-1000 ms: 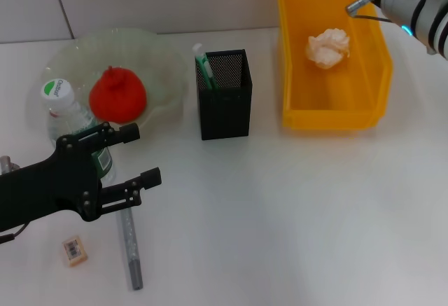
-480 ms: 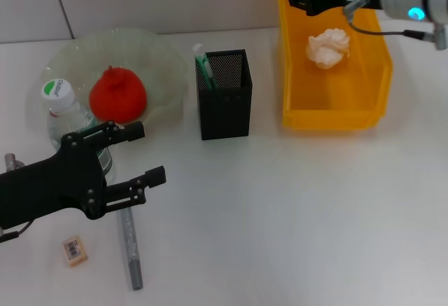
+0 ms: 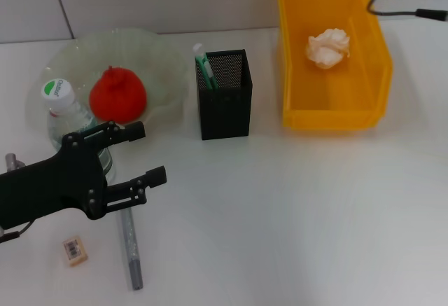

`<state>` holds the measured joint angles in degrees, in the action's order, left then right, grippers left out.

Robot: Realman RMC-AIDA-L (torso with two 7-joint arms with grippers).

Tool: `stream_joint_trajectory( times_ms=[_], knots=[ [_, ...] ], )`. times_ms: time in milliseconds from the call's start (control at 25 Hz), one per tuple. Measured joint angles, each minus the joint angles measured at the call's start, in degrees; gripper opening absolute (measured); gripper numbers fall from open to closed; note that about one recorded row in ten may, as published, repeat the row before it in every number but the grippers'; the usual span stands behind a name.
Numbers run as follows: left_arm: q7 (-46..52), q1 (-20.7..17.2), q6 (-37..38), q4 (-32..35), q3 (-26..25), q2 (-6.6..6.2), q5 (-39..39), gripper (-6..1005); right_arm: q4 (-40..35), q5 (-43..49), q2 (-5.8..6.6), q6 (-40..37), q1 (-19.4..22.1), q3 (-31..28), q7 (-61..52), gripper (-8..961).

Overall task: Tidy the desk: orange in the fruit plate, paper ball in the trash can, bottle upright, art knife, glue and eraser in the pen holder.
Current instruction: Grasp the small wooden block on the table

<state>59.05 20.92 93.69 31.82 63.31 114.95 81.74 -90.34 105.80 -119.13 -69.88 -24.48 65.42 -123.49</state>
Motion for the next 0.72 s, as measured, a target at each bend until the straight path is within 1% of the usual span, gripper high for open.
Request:
stream_joint_trajectory(
  times_ms=[40, 80, 120, 200, 240, 280, 320, 400, 480, 520, 560, 600, 680, 720],
  knots=[
    [0.0, 0.0, 0.0, 0.0, 0.01, 0.0, 0.0, 787, 0.83, -4.43, 0.0, -0.66, 0.89, -1.02, 3.78, 348],
    [0.0, 0.0, 0.0, 0.0, 0.01, 0.0, 0.0, 787, 3.07, -13.35, 0.01, -2.18, 2.78, -3.09, 11.71, 348],
    [0.0, 0.0, 0.0, 0.0, 0.01, 0.0, 0.0, 787, 3.07, -13.35, 0.01, -2.18, 2.78, -3.09, 11.71, 348],
    [0.02, -0.05, 0.0, 0.0, 0.05, 0.01, 0.0, 787, 6.64, -21.76, 0.03, -4.45, 4.35, -5.32, 19.2, 348],
    [0.02, -0.1, 0.0, 0.0, 0.06, 0.05, 0.0, 787, 8.91, -25.74, 0.03, -6.03, 4.91, -6.51, 22.82, 348],
    [0.02, -0.1, 0.0, 0.0, 0.06, 0.05, 0.0, 787, 15.29, -34.03, 0.04, -11.48, 5.85, -10.01, 31.52, 348],
    [0.02, -0.1, 0.0, 0.0, 0.06, 0.05, 0.0, 787, 15.29, -34.03, 0.04, -11.48, 5.85, -10.01, 31.52, 348],
    [0.02, -0.17, 0.0, 0.0, 0.04, 0.14, 0.0, 787, 20.69, -37.39, 0.04, -16.66, 5.86, -13.78, 35.92, 348],
    [0.16, -0.12, 0.0, 0.0, -0.1, 0.2, 0.0, 787, 26.23, -38.47, 0.15, -21.25, 5.27, -18.08, 38.45, 348],
    [0.18, -0.08, 0.0, 0.0, -0.12, 0.21, 0.0, 787, 29.16, -37.87, 0.41, -23.07, 4.9, -20.16, 38.91, 348],
    [0.22, -0.06, 0.0, 0.0, -0.17, 0.27, 0.0, 787, 31.86, -35.58, 1.0, -24.0, 4.64, -21.42, 38.93, 348],
    [0.24, -0.04, 0.0, 0.0, -0.22, 0.32, 0.0, 786, 31.86, -35.58, 1.0, -24.0, 4.64, -21.42, 38.93, 348],
    [0.22, 0.0, 0.0, 0.0, -0.35, 0.54, 0.0, 786, 34.31, -31.35, 1.68, -24.23, 4.53, -21.3, 38.83, 348],
    [0.17, 0.0, 0.0, 0.0, -0.4, 0.6, 0.0, 786, 35.34, -29.66, 1.81, -24.26, 4.41, -21.29, 38.74, 348]
  ],
)
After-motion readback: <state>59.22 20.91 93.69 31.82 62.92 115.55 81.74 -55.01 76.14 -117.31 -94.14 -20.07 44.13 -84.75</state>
